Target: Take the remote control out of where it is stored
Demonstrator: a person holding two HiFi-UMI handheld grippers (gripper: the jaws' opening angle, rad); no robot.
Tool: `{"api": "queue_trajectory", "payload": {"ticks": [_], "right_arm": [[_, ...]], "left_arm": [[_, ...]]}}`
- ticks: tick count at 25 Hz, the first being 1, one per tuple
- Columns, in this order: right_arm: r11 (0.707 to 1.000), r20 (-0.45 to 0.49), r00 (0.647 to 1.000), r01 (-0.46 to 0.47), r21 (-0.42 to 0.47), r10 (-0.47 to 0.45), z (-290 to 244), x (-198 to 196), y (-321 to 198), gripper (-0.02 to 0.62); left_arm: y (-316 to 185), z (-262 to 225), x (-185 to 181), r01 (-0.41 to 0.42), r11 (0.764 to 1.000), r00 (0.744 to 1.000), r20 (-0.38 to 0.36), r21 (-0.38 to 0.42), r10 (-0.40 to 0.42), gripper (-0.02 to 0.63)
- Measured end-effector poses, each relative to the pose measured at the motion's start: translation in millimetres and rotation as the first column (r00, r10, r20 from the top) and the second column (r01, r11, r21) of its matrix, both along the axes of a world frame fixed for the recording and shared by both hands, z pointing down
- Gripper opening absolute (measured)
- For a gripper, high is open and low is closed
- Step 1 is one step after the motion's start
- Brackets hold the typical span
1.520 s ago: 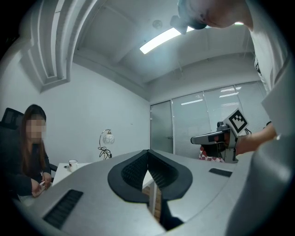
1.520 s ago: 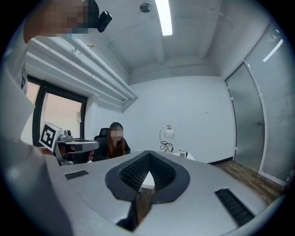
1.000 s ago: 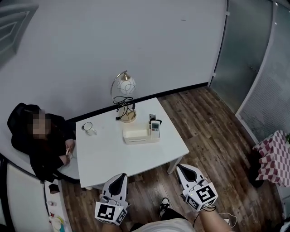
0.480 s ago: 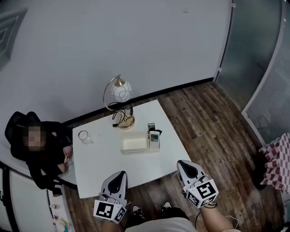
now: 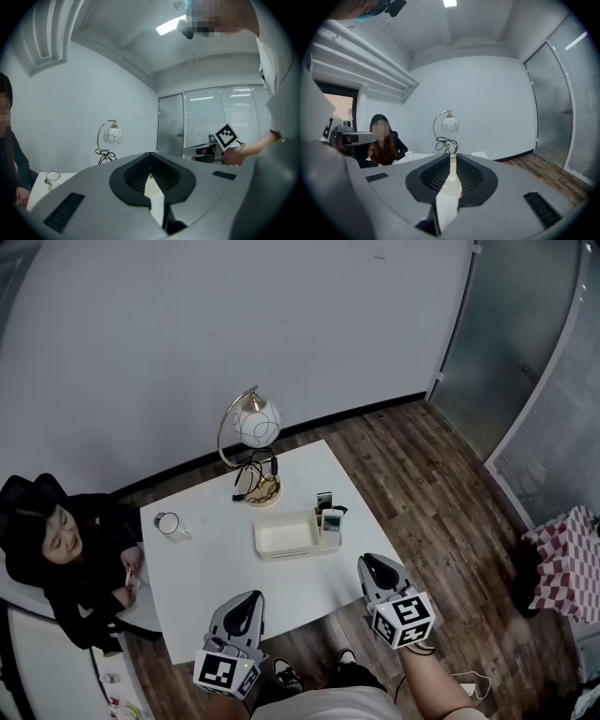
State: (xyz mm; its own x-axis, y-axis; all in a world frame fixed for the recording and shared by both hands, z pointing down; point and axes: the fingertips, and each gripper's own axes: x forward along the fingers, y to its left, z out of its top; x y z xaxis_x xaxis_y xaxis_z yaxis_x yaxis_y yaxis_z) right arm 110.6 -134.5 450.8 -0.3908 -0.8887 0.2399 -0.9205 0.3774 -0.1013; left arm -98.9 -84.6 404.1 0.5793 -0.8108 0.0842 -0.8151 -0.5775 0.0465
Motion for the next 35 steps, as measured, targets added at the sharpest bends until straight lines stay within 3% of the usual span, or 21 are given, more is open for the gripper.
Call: {"api": "queue_trajectory", "payload": {"ticks": [2,17,23,35], "right_arm": [[1.000,-0.015,1.000,0.000,-0.029,0.000,11.2,-12.3,-14.6,0.076],[0.968,-0.127,0.977,-0.190,-0.162,0.171,85.8,-19.4,-117.6,0.253],[0.929,-0.149,0.953,-0.292,-0.227,0.263,118.8,-18.5,-145.2,0.287],[0.882,-0.196,0.907,-0.413,-0.228,0.374,144.5,-17.6,-173.3,0.293]], "left_arm": [[-2.8,3.4,-8.3,0.002,1.000,1.000,-0.004,-0.007,-0.002,0.008],[-13.5,26.7,-31.5,0.035,0.997,0.999,-0.019,-0.073,-0.036,0.008],[-18.9,38.5,-37.8,0.042,0.993,0.999,-0.025,-0.107,-0.045,0.008],[-30.1,52.5,-57.3,0.058,0.988,0.998,-0.025,-0.140,-0.062,0.008]]}}
